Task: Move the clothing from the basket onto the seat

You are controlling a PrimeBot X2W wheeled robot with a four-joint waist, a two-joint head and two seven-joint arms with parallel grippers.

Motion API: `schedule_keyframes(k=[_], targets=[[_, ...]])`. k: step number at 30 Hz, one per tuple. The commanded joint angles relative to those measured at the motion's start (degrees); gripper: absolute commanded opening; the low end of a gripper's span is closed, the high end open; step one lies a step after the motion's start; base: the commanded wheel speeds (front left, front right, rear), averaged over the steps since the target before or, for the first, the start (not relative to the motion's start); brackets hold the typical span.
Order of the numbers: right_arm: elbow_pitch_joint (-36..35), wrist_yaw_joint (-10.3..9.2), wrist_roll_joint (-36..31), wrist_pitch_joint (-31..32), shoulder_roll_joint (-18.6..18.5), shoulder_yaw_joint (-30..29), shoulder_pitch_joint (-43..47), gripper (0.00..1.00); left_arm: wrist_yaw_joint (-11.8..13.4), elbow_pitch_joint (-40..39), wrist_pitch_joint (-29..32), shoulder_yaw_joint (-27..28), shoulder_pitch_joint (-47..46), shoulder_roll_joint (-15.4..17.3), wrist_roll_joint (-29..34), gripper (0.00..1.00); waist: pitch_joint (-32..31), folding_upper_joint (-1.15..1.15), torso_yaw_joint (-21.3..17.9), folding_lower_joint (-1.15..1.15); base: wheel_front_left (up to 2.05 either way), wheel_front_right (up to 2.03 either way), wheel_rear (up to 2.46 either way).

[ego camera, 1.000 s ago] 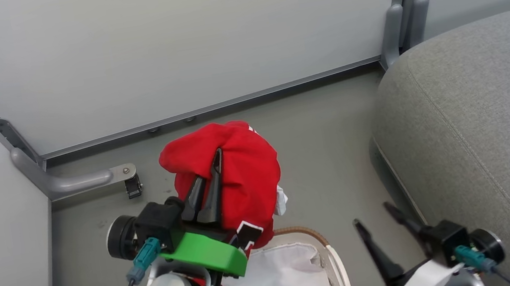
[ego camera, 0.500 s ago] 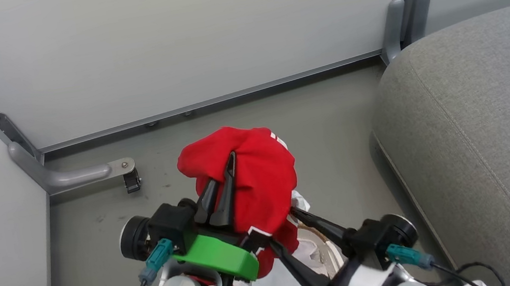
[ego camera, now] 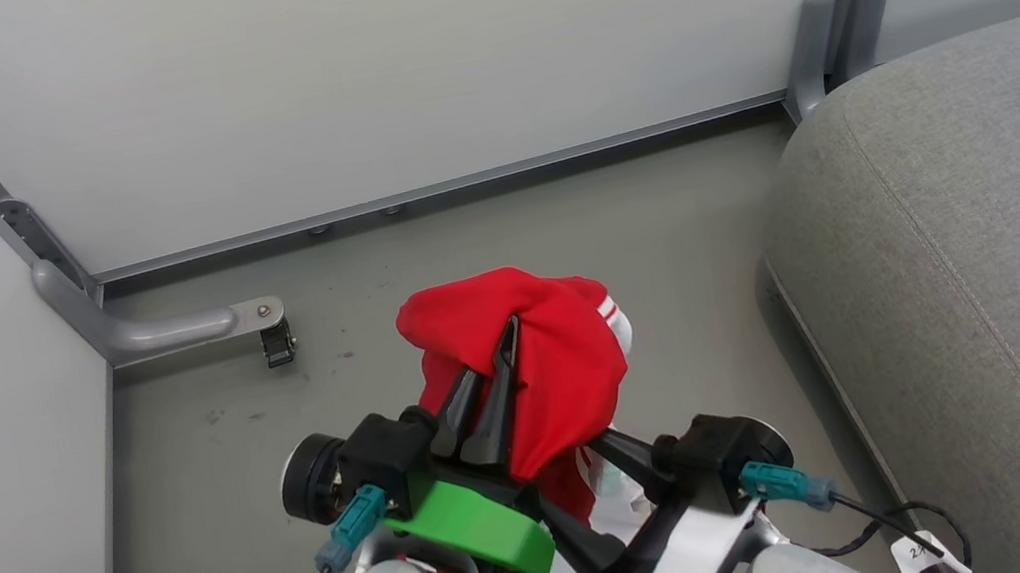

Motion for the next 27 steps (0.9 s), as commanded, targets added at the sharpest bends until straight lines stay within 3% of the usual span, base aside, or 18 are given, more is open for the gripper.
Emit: schedule_keyframes(k=[1, 5, 7, 8, 19, 20, 21, 22, 27], targets=[[-0.9, 0.02, 1.4, -0.3, 0.2, 0.7, -1.0, 1.0, 0.3, -0.3, -0.2, -0.6, -0.8, 0.0, -0.2, 0.0, 0.1, 0.0, 0.1, 0.0, 0.0, 0.0, 0.0], [-1.7, 0.04, 3.9, -0.3, 0.3, 0.7, -1.8, 1.0, 0.5, -0.4, -0.1, -2.0, -0.7, 0.0, -1.0, 0.0, 0.3, 0.0, 0.1, 0.0, 0.0, 0.0, 0.0], [-1.9, 0.04, 4.7, -0.3, 0.4, 0.3, -2.1, 0.4, 0.5, -0.5, -0.1, -2.8, -0.7, 0.0, -1.3, 0.0, 0.4, 0.0, 0.1, 0.0, 0.0, 0.0, 0.0], [-2.2, 0.04, 5.1, -0.3, 0.4, 0.1, -2.3, 0.0, 0.4, -0.4, -0.1, -3.2, -0.7, 0.0, -1.5, 0.0, 0.5, 0.0, 0.1, 0.0, 0.0, 0.0, 0.0], [-2.8, 0.0, 3.8, -0.4, 0.1, -3.1, -1.7, 0.0, 1.1, -0.5, -0.1, -3.4, -0.8, 0.2, -1.3, 0.0, 1.1, 0.0, -0.2, 0.0, 0.0, 0.0, 0.0], [-2.8, 0.0, 3.5, -0.4, 0.1, -3.5, -1.6, 0.0, 1.2, -0.5, -0.1, -3.2, -0.7, 0.2, -1.3, 0.07, 1.1, 0.0, -0.3, 0.0, 0.0, 0.0, 0.0], [-2.9, -0.01, 3.0, -0.4, 0.0, -3.7, -1.4, 0.0, 1.3, -0.6, -0.1, -2.9, -0.6, 0.2, -1.6, 0.6, 1.2, 0.0, -0.5, 0.0, 0.0, 0.0, 0.0], [-3.0, -0.01, 2.7, -0.4, 0.0, -3.9, -1.2, 0.0, 1.4, -0.6, -0.1, -2.7, -0.6, 0.2, -1.5, 1.0, 1.3, 0.0, -0.7, 0.0, 0.0, 0.0, 0.0], [-3.9, -0.01, 1.2, -0.3, 0.0, -5.6, 0.4, 0.0, 1.7, -0.7, -0.1, -1.5, -0.4, 0.1, -0.7, 1.0, 1.9, 0.0, -3.3, 0.0, 0.0, 0.0, 0.0]])
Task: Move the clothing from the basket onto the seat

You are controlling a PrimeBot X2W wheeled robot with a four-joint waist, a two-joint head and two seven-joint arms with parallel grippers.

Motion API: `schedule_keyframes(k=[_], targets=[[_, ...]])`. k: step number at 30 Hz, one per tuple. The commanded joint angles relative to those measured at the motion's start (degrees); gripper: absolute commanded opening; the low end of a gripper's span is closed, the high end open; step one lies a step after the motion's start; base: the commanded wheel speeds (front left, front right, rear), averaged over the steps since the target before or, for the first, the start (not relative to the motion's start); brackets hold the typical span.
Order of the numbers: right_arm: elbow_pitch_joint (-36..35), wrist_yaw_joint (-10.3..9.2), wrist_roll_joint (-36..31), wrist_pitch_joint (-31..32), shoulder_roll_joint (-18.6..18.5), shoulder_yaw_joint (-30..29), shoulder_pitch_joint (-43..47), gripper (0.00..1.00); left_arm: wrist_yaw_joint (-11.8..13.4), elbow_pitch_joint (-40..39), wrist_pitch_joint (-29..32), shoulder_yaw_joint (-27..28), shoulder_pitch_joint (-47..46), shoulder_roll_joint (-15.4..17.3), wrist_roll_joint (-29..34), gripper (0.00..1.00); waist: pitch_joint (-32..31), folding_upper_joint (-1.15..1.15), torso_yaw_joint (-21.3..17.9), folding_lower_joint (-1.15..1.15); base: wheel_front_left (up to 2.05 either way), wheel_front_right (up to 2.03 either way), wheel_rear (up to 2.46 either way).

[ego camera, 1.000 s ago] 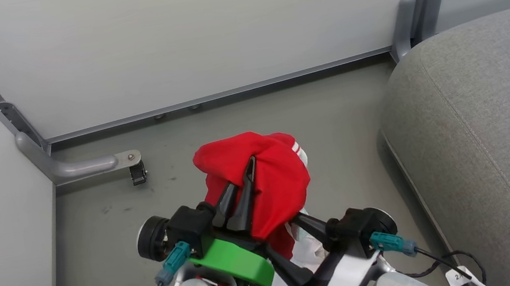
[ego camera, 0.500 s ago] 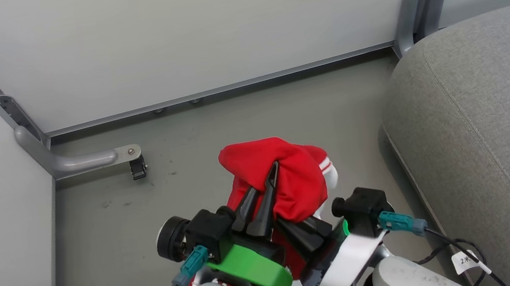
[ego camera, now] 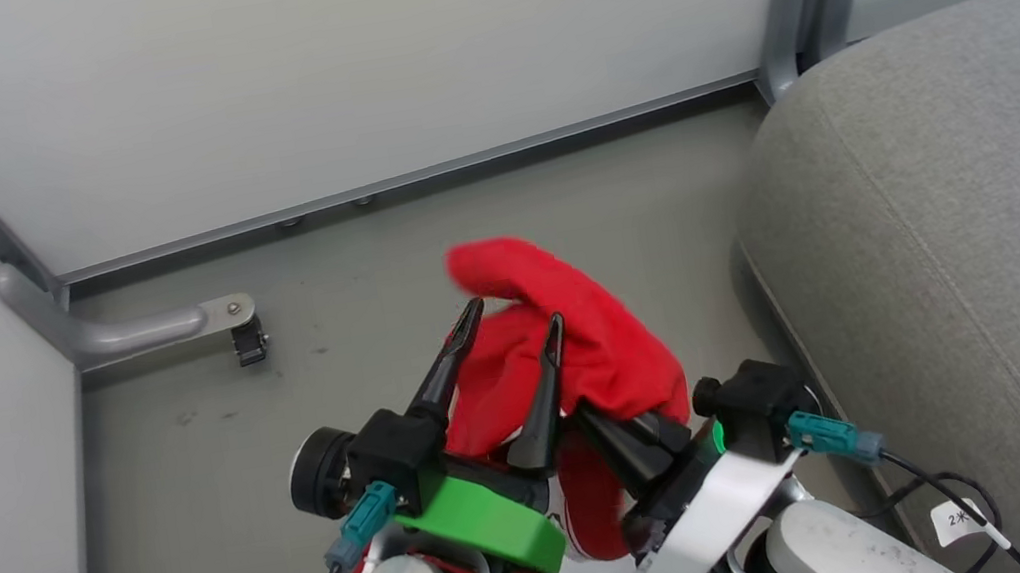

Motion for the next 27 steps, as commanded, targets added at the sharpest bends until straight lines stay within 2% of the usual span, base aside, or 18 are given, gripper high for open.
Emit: schedule_keyframes(k=[1, 16, 22, 27], targets=[[-0.8, -0.03, -0.9, -0.3, -0.1, -0.3, 0.9, 0.0, 0.2, 0.3, 0.0, 0.5, 0.3, 0.2, 0.5, 1.0, 0.4, 0.0, -2.2, 0.0, 0.0, 0.0, 0.0], [-3.7, -0.03, -3.0, -0.3, -0.3, -6.2, 4.8, 0.0, -0.8, 1.8, 0.0, 6.4, 2.3, 0.2, 5.7, 1.0, 2.7, 0.0, -19.1, 0.0, 0.0, 0.0, 0.0], [-4.5, -0.03, -3.8, -0.3, -0.7, -8.5, 5.4, 0.0, -1.4, 1.7, 0.0, 7.9, 3.6, 0.2, 6.7, 1.0, 3.4, 0.0, -23.7, 0.0, 0.0, 0.0, 0.0], [-5.1, -0.04, -4.8, -0.3, -1.5, -10.9, 5.0, 0.0, -1.7, 0.9, 0.0, 8.3, 4.5, 0.2, 7.7, 1.0, 4.1, 0.0, -26.0, 0.0, 0.0, 0.0, 0.0]])
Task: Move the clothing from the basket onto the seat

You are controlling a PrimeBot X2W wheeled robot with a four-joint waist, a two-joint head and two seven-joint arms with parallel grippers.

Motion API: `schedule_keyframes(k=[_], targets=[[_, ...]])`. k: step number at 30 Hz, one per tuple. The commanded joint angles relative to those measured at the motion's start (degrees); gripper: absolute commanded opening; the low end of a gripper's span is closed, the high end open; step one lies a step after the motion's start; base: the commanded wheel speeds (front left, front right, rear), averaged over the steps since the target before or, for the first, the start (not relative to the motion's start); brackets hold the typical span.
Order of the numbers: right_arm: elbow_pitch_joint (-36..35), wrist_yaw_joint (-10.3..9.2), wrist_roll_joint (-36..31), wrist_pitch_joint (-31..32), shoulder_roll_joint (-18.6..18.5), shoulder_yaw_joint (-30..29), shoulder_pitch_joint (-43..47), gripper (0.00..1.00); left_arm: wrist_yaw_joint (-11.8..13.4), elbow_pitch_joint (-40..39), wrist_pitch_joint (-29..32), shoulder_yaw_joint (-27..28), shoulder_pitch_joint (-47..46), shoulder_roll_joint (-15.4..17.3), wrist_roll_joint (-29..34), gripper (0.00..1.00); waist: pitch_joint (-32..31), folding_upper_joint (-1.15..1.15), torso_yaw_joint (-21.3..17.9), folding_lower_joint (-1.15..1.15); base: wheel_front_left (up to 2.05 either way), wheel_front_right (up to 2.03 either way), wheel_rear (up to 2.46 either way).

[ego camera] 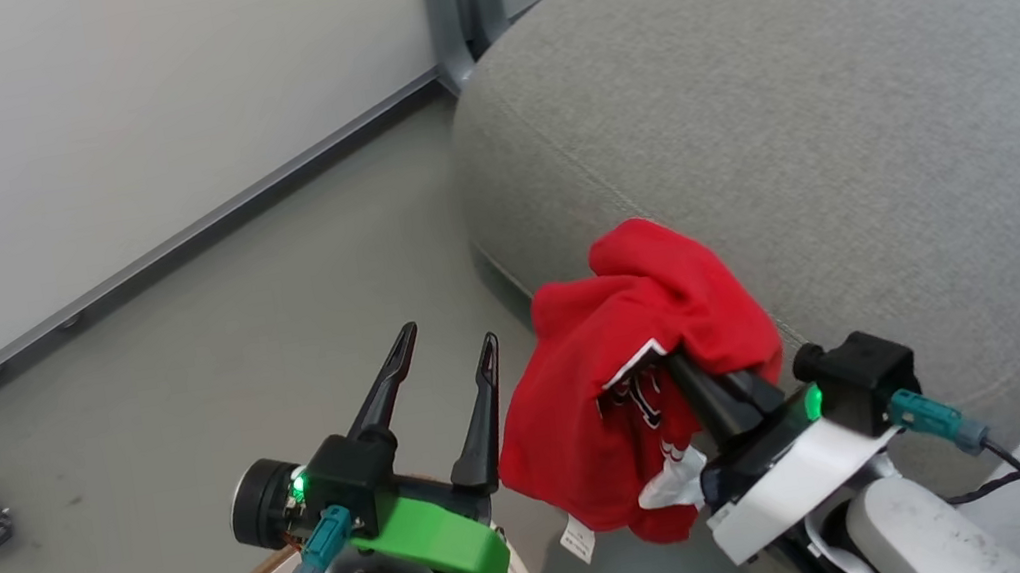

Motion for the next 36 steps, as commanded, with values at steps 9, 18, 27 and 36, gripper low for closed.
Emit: schedule_keyframes(k=[9, 18, 27, 36], targets=[[-1.9, -0.04, -4.6, -0.3, -5.1, -7.2, -5.0, 0.0, -1.0, -0.1, 0.0, 0.2, 1.1, 0.3, 2.1, 1.0, 4.7, 0.0, -2.5, 0.0, 0.0, 0.0, 0.0], [0.8, -0.04, -8.3, -0.3, -11.4, -16.7, -18.2, 0.0, -1.8, 0.1, 0.0, 0.9, -2.7, 0.9, 6.1, 1.0, 14.3, 0.0, 0.7, 0.0, 0.0, 0.0, 0.0], [10.3, -0.05, -13.6, -0.3, -16.1, -25.0, -35.0, 0.0, -2.0, -0.6, 0.0, -0.6, -8.2, 3.2, 7.5, 1.0, 25.9, 0.0, 4.5, 0.0, 0.0, 0.0, 0.0], [21.2, -0.05, -18.1, -0.3, -21.8, -29.6, -48.9, 0.0, -2.0, -2.0, 0.0, -2.9, -13.9, 5.4, 6.5, 1.0, 35.0, 0.0, 9.0, 0.0, 0.0, 0.0, 0.0]])
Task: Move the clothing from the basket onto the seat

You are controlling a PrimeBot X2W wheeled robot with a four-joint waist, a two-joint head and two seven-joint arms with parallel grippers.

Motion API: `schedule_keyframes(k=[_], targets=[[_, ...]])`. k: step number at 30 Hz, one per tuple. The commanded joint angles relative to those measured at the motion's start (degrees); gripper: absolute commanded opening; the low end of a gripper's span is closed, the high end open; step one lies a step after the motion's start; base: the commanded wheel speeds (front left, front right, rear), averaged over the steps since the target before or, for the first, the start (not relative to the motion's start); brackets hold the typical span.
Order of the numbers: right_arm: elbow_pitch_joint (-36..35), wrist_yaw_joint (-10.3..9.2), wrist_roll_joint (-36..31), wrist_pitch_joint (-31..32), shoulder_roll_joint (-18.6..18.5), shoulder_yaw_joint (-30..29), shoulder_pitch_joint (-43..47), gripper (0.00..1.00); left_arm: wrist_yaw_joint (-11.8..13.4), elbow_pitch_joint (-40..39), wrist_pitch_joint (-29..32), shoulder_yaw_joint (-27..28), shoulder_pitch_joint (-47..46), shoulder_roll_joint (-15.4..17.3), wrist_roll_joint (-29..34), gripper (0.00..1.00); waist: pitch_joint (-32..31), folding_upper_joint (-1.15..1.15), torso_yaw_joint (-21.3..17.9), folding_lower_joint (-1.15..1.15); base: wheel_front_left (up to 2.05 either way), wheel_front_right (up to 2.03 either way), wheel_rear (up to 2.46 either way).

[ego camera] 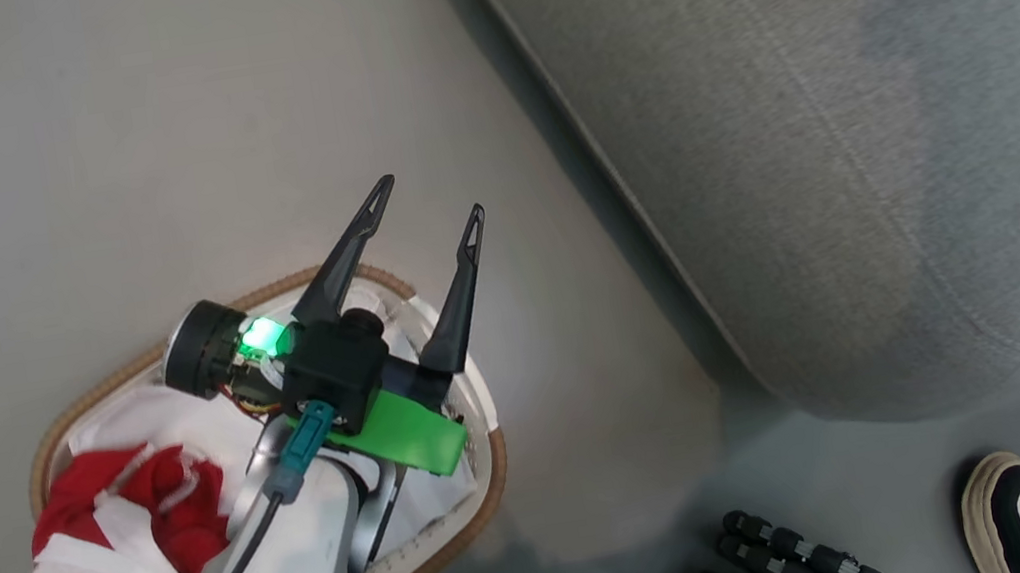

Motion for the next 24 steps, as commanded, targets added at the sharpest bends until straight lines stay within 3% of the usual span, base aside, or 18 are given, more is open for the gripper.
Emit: schedule_keyframes(k=[1, 10, 18, 19, 20, 21, 24], targets=[[0.9, -0.08, -0.9, -0.3, -0.3, -0.5, -1.7, 0.0, -0.2, -0.3, 0.0, 0.1, -1.3, 0.5, -0.4, 1.0, 6.8, 0.0, 4.9, -0.01, 0.0, 0.0, 0.0], [6.7, -0.08, -5.2, -0.3, -1.4, -7.2, -4.9, 0.0, -0.2, -1.4, 0.0, 0.1, -2.5, 0.4, 0.1, 1.0, 11.9, 0.0, 7.7, -0.01, 0.0, 0.0, 0.0], [10.0, -0.08, -7.6, -0.3, 2.4, -16.2, -0.3, 0.0, -0.2, -2.0, 0.0, 2.0, -2.6, -0.3, 0.1, 1.0, 12.5, 0.0, 8.2, -0.01, 0.0, 0.0, 0.0], [9.2, -0.08, -7.3, -0.3, 3.0, -17.1, 0.9, 0.15, -0.2, -2.1, 0.0, 2.2, -2.4, -0.5, 0.0, 1.0, 12.2, 0.0, 8.3, -0.01, 0.0, 0.0, 0.0], [8.5, -0.08, -7.0, -0.3, 3.6, -17.6, 1.9, 0.53, -0.2, -2.1, 0.0, 2.3, -2.3, -0.6, 0.0, 1.0, 11.9, 0.0, 8.2, -0.01, 0.0, 0.0, 0.0], [7.9, -0.08, -6.9, -0.2, 4.4, -17.7, 3.4, 1.0, -0.2, -2.1, 0.0, 2.2, -2.2, -0.7, 0.1, 1.0, 11.3, 0.0, 8.2, -0.01, 0.0, 0.0, 0.0], [6.0, -0.08, -5.7, -0.2, 5.8, -17.5, 6.8, 1.0, -0.2, -1.6, 0.0, 2.1, -1.5, -0.8, -0.3, 1.0, 9.8, 0.0, 8.0, -0.01, 0.0, 0.0, 0.0]])
